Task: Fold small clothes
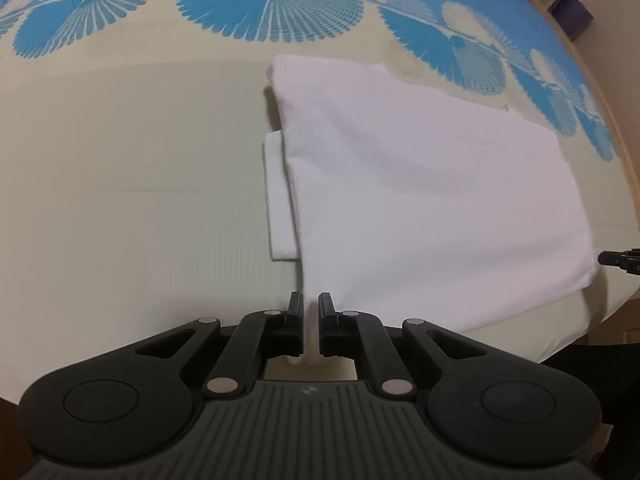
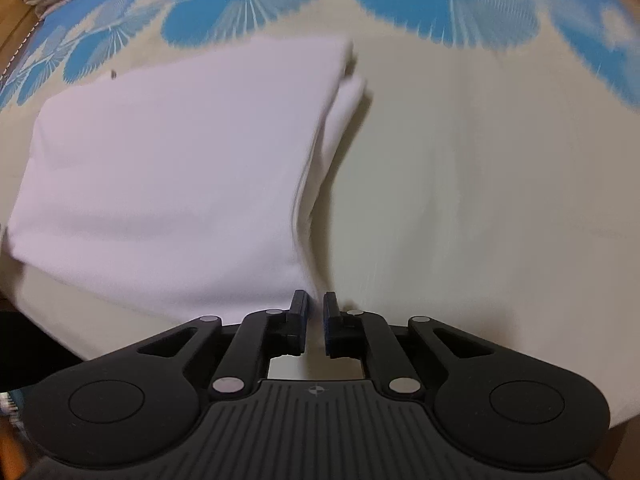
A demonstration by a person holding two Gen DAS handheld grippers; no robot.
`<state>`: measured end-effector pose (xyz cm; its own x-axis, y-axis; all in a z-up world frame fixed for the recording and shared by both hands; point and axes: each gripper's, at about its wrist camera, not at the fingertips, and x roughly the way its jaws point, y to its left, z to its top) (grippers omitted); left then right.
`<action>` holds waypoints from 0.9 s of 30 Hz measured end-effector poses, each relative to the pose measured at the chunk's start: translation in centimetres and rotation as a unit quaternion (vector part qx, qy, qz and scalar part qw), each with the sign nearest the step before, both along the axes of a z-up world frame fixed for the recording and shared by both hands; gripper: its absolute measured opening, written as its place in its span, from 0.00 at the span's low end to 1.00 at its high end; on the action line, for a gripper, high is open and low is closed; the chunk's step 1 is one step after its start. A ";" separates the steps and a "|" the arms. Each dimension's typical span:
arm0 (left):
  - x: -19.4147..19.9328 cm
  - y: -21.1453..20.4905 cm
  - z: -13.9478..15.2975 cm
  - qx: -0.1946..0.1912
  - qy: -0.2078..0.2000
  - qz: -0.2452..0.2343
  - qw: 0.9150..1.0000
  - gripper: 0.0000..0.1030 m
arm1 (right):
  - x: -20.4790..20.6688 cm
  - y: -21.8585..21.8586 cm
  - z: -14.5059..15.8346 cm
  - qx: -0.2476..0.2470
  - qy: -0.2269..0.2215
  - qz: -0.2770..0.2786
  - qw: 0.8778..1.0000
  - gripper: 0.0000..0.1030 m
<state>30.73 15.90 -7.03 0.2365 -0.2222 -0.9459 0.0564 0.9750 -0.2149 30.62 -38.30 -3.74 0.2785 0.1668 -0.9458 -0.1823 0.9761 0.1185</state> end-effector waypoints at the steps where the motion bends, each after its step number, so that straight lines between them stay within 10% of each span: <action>1: 0.0 -0.3 -0.1 0.000 0.001 -0.009 1.000 0.07 | -0.1 0.0 0.1 0.003 -0.005 0.001 1.000 0.11; 9: -0.6 -3.9 -3.9 0.100 0.056 -0.099 0.988 0.09 | 0.6 2.3 -2.3 -0.013 0.023 0.046 0.999 0.11; 15: -0.3 -3.1 -2.2 0.061 0.022 -0.076 0.995 0.09 | 0.8 2.0 -2.7 -0.028 0.023 0.045 0.998 0.12; 19: -0.6 -3.9 -4.4 0.122 0.056 -0.105 0.985 0.12 | 0.7 2.2 -3.5 -0.057 0.032 0.053 0.996 0.20; 27: -0.6 -3.3 1.4 0.128 -0.064 -0.050 0.988 0.39 | -0.6 -0.5 6.9 -0.003 -0.163 -0.088 0.983 0.42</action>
<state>30.10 12.55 -5.60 0.3464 -0.0086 -0.9381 0.1668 0.9846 0.0526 30.05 -38.80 3.12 0.5907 0.0833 -0.8025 -0.0384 0.9964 0.0751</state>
